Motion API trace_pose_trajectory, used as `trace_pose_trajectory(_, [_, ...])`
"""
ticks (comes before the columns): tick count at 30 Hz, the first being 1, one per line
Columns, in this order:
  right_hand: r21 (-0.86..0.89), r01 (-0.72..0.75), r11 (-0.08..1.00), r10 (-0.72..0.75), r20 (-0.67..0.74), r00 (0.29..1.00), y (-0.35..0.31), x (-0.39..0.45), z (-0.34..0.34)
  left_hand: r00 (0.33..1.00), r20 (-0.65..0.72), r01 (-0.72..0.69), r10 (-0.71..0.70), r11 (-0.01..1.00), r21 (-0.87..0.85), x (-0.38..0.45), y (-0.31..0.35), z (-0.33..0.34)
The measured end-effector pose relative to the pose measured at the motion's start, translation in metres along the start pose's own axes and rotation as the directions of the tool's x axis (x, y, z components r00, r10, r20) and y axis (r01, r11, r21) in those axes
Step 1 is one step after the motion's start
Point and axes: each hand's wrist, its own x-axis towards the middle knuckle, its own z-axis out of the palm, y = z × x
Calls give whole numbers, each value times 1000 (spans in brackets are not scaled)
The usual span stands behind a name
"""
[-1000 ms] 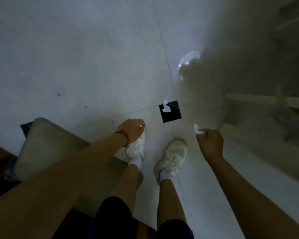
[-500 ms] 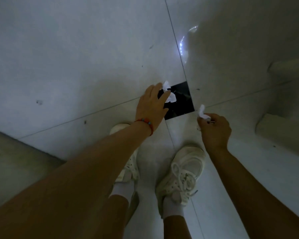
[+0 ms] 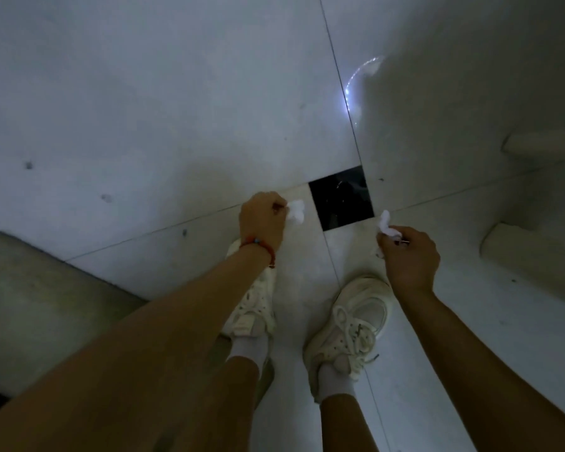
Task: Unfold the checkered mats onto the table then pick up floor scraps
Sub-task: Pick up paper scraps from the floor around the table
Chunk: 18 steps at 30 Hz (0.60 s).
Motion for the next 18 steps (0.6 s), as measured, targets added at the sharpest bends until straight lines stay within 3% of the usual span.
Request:
trace_pose_trajectory(9, [-17,118,993,-117,60,991,-140,-58,-74,985,-159,-81,64,992,-101,-30,44,-197])
trace_pose_trajectory(13, [83,118,990,-124,69,990,-220,-105,-120,970,-243,-35,-9,984,-176,-59,80,-298])
trace_pose_trajectory(18, [171,89,981,-106,94,990,-322,-173,-180,949,-309,-133,52,960,-246,-111,142,-416])
